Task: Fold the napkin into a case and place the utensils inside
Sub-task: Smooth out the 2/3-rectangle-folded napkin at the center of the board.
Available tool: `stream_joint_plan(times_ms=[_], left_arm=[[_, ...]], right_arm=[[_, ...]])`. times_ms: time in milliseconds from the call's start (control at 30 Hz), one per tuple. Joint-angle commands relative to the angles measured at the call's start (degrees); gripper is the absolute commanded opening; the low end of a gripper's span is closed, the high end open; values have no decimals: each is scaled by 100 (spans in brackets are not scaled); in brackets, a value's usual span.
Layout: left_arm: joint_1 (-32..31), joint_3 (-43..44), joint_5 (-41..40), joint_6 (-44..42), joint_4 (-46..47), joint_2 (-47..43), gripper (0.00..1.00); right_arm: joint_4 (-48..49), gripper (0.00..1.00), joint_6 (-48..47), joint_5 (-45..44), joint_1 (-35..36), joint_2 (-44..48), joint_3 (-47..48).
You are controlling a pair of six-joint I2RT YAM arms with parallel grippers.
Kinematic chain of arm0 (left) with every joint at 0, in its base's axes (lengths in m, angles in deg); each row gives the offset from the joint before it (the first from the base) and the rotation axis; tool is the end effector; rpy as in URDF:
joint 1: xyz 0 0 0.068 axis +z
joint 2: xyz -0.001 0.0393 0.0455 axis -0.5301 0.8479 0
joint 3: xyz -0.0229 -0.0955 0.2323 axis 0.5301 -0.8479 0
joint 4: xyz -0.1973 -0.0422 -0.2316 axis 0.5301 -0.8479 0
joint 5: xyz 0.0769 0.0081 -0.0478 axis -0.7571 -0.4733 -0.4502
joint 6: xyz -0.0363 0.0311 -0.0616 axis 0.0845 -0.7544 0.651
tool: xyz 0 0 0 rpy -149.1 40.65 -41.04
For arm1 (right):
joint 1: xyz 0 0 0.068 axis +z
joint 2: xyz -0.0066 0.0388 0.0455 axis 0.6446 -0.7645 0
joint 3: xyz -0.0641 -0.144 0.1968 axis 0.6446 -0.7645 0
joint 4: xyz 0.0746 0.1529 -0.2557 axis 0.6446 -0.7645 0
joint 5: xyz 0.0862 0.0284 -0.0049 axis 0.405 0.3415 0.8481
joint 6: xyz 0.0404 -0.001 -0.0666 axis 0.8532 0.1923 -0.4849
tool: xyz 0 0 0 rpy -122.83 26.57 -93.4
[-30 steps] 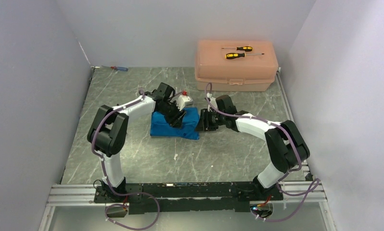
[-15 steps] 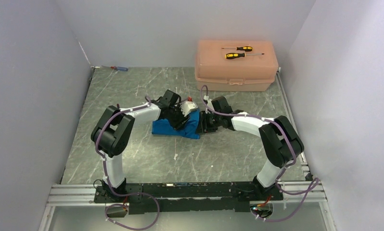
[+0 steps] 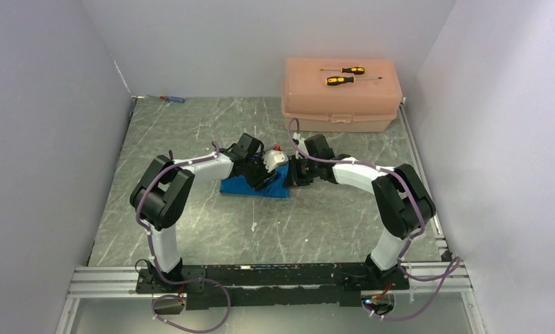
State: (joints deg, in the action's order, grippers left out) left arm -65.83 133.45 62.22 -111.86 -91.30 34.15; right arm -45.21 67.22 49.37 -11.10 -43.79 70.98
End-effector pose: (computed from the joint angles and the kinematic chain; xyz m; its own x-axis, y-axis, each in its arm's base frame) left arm 0.3449 -0.2573 0.0828 -0.2935 0.7196 -0.6294 0.9181 0.3955 0.0241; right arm 0.3315 0.2170 0.0947 -0.8768 -0.0986 -0.4707 -0.3784 0.7456 0.5486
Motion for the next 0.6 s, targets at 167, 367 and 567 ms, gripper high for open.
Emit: stream_joint_plan(times_ms=[167, 367, 567], left_arm=[[-53, -131, -110, -253, -323, -267, 46], [-45, -5, -8, -339, -479, -353, 47], [73, 113, 110, -150, -661, -447, 49]], right_arm=[[-130, 21, -188, -182, -71, -859, 329], [-358, 48, -266, -177, -69, -557, 286], [-1055, 61, -593, 256, -142, 250, 558]])
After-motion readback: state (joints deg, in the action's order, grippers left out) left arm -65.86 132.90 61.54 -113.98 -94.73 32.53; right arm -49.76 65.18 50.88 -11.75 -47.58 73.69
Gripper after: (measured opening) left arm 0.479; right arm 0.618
